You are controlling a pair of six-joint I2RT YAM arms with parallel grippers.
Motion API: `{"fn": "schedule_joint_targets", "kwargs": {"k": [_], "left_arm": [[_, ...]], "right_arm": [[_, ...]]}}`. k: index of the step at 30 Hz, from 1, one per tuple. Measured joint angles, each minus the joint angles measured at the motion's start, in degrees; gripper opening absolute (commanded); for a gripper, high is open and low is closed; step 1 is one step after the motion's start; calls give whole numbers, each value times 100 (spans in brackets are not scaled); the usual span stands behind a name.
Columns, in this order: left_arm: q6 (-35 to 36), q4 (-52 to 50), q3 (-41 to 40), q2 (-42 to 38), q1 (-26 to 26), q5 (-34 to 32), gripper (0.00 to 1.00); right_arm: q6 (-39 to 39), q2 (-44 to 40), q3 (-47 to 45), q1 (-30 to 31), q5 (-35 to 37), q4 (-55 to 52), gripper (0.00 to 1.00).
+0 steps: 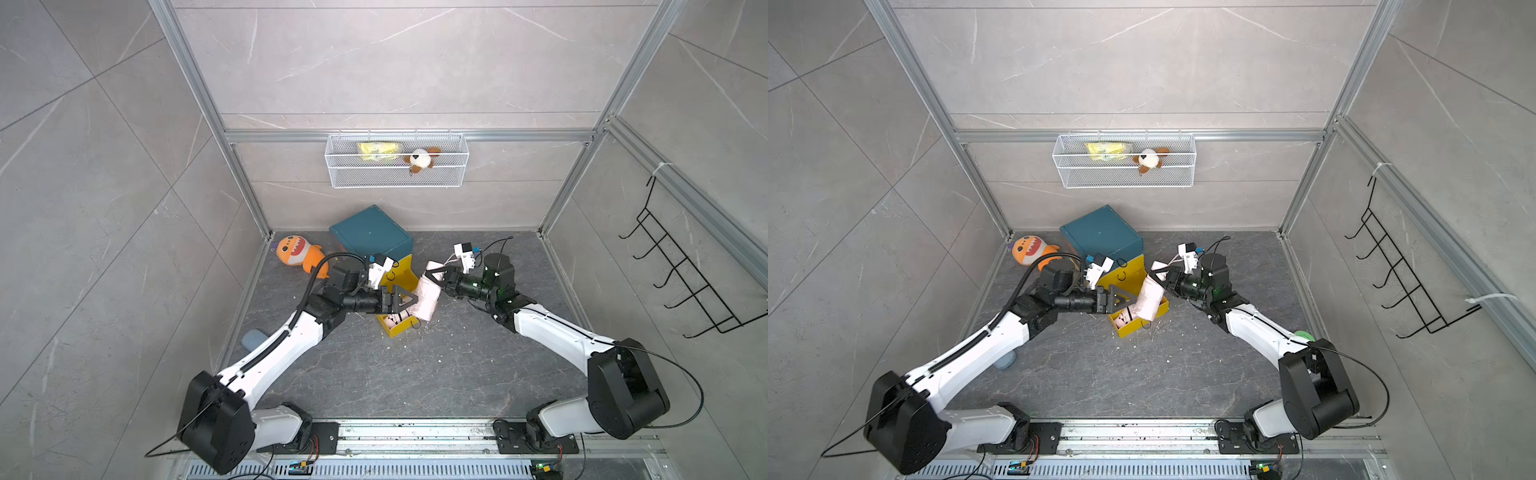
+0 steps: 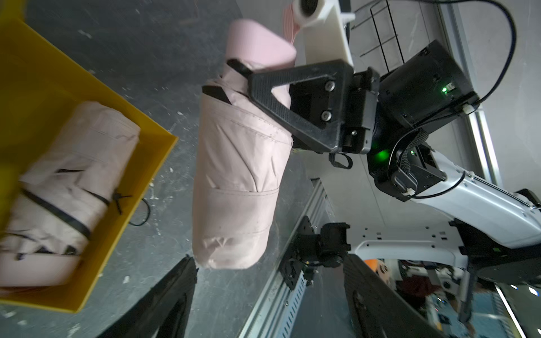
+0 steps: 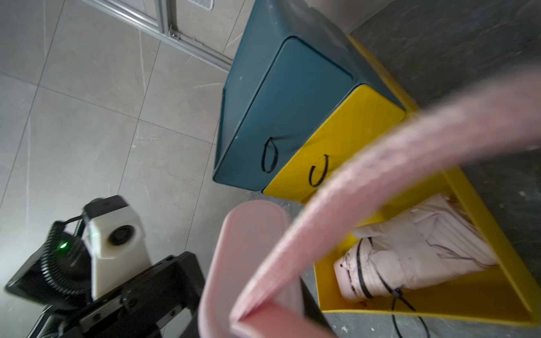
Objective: Place the umbrella in the drawer by color
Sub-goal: Place the umbrella in the drawer.
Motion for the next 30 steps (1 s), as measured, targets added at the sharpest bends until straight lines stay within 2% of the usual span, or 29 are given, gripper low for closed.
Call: {"fn": "schedule_joint_targets", "kwargs": {"k": [5,10,22,30], "left_arm": [[181,-535,-4,-708,13,-1043,85],[280,-765,-101,-872,13,-1600,85],[315,-966,-632,-935,13,-2131,86],[319,-957,-691,-1019,13,-2225,86]], "right_arm": [[-20,87,70,42,748,-181,31],[-15,525,297,264,1436,-162,31],[334,1582,380,927,2922,621,29],[702,2225,686,1215,3418,1001,28]]}}
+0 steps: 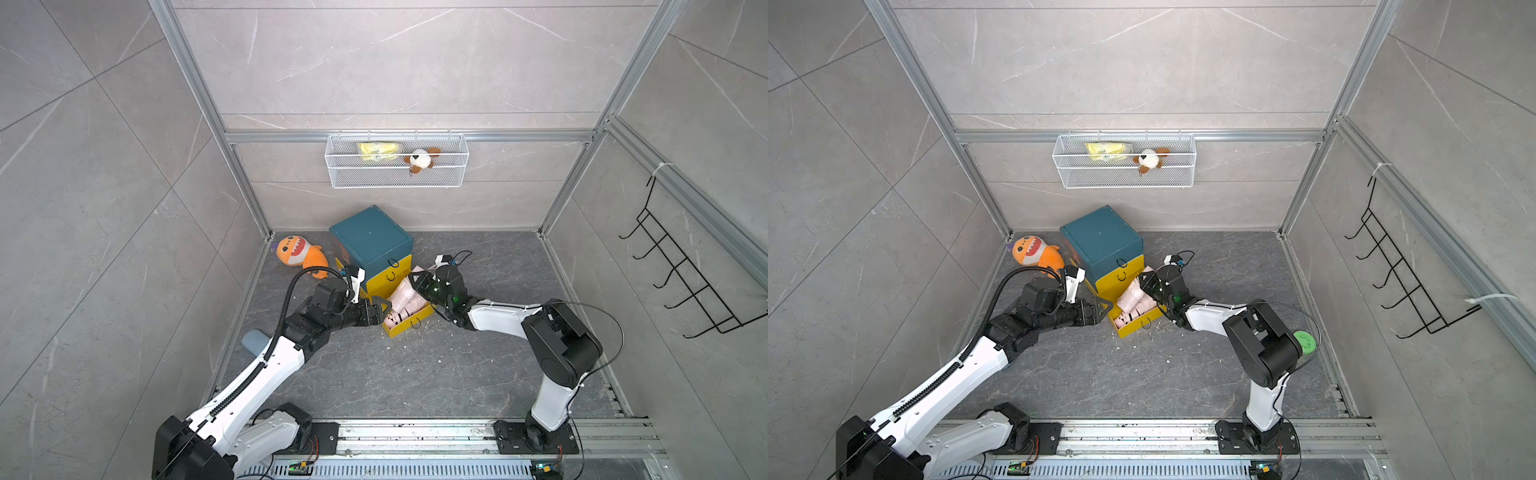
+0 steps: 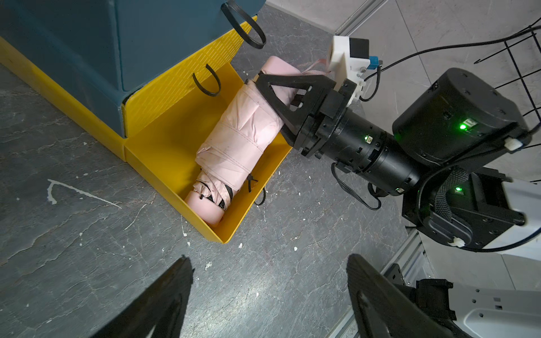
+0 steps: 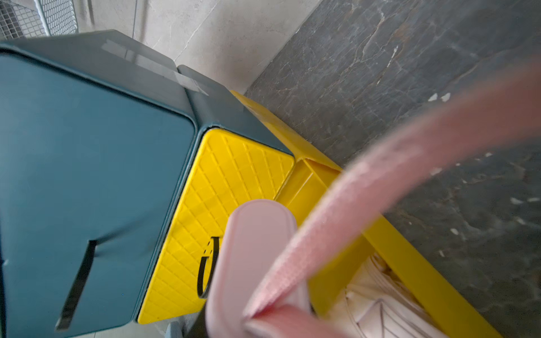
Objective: Place the umbrella in the drawer by color
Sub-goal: Place the umbrella in the drawer.
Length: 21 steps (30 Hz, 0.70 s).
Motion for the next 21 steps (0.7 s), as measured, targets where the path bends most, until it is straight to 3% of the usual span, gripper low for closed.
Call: {"fn": "schedule_joint_targets", "kwargs": {"k": [21], "left_arm": [[4,4,-74,2,0,0,86]], "right_arm": [[234,647,345,275,278,251,27]]}}
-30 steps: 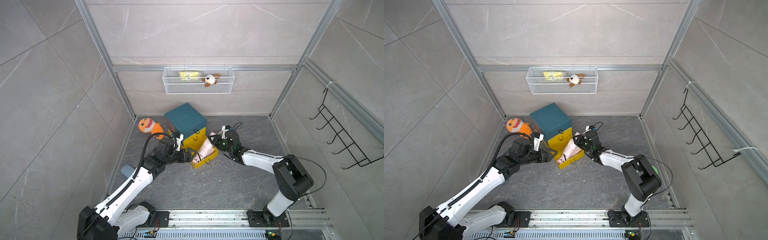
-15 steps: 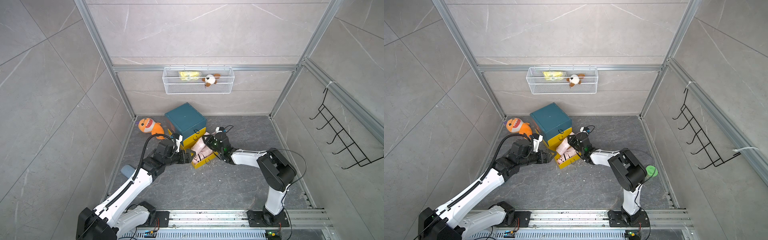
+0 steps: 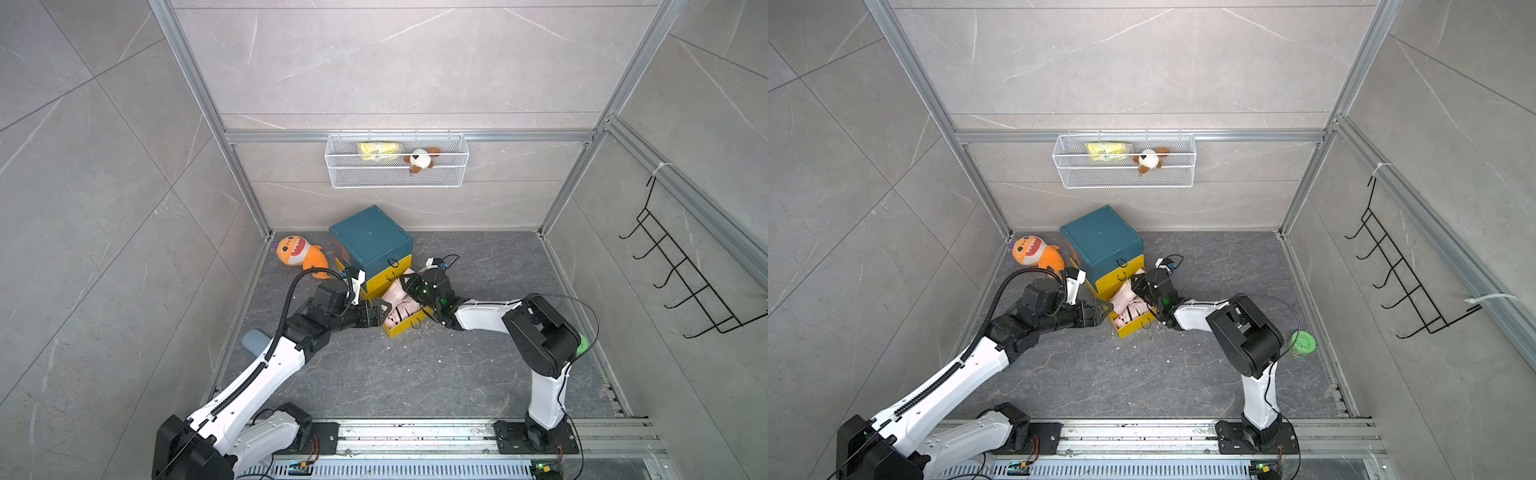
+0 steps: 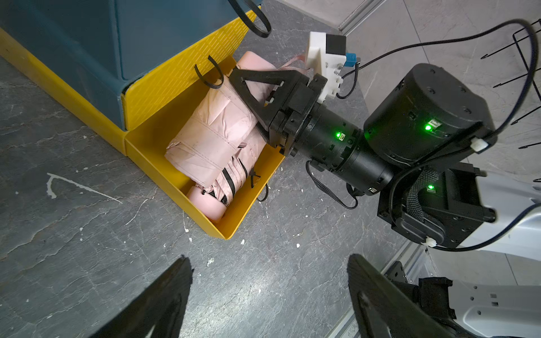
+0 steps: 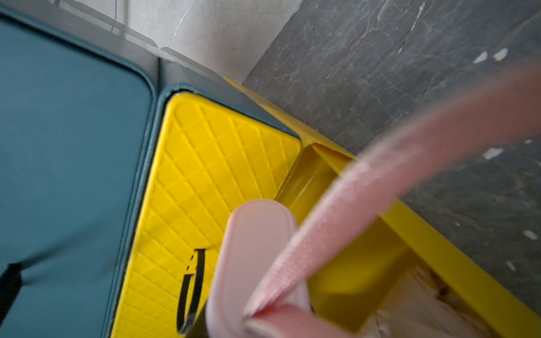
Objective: Place the umbrella in the drawer by color
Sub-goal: Place the umbrella in the drawer.
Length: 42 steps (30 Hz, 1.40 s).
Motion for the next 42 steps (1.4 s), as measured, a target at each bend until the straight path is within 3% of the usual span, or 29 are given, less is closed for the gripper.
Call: {"fn": "schedule_joint_targets", "kwargs": {"k": [14,21,25,29,32,42], "left_arm": [[0,2,-59,4,0,-4,87],[0,2,-59,4,0,-11,87],[0,2,-59,4,0,-15,87],[0,0,-59,4,0,-39,87],[0,0,-59,4,0,-90,87],[0,-2,-59,-90,0,-254,87]], "right_arm": [[0,28,-35,31,35,-2,30],[-2,28,-48,31,35,-2,36],[9,28,-63,31,37,-2,46],[28,26,-94,31,70,-4,67],[-24,0,-153,31,116,-24,76],[-479,-962,-503,31,553,-243,81]]}}
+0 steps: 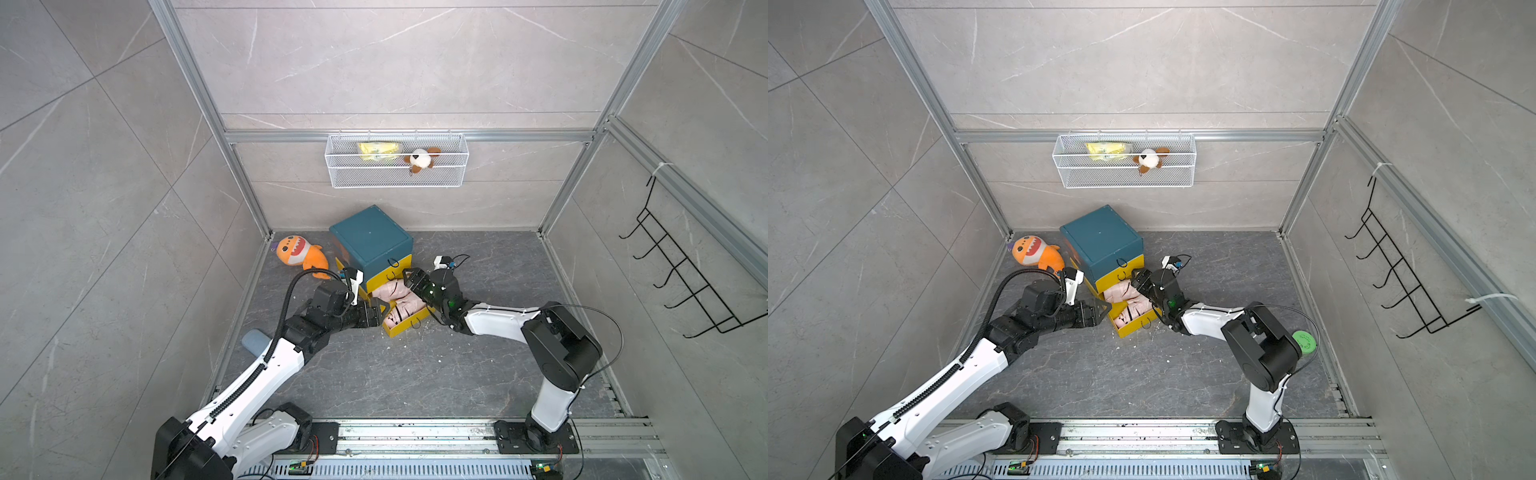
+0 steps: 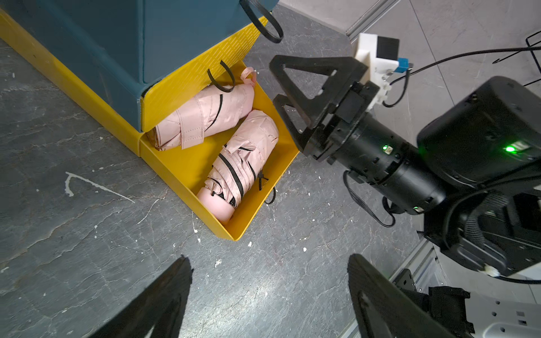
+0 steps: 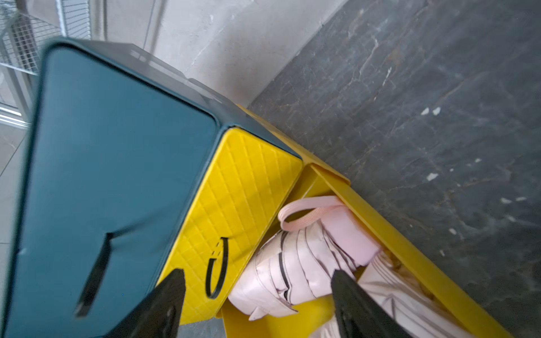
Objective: Place the umbrella in the drawer by color
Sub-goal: Place the umbrella in the drawer.
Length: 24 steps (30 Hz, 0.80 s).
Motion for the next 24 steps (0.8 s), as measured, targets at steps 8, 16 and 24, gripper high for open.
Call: {"fn": "schedule_joint_targets", "kwargs": {"k": [8,16,24], "left_arm": [[-2,-131,387,116,166,-59,89],[-142,-348,1388,688,826,-101,91],[-358,-468,2116,1274,1355,-208,93]], "right_arm": [[-872,-957,-164,0,221,-557,87],[-1993,-1985,-210,-7,7,-1626,90],[-2839,-2697,-490,-22,-420,-2691,90]]}}
